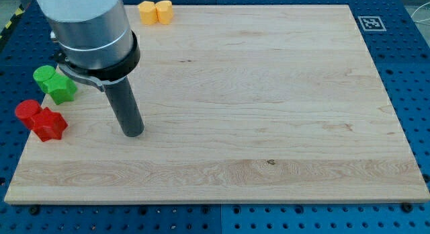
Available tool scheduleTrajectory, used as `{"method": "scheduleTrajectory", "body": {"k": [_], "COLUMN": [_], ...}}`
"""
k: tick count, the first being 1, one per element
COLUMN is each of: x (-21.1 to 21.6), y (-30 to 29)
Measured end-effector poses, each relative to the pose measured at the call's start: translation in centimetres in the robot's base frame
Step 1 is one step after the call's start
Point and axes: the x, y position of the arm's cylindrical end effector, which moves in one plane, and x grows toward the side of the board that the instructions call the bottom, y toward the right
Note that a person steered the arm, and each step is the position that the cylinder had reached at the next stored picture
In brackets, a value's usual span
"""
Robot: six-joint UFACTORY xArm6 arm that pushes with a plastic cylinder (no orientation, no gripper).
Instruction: Nudge the red circle a bit up
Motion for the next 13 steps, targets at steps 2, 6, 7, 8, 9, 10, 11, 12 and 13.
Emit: {"method": "scheduleTrajectory", "body": {"k": [2, 6, 7, 8, 9, 10, 11, 12, 13], "x": [2.2, 9.1, 6.7, 3.9, 1.6, 1.3, 1.3, -0.3, -1.2], "y": [0.0, -5.6, -10.0, -14.3, -17.0, -17.0, -17.0, -17.0, -17.0]}}
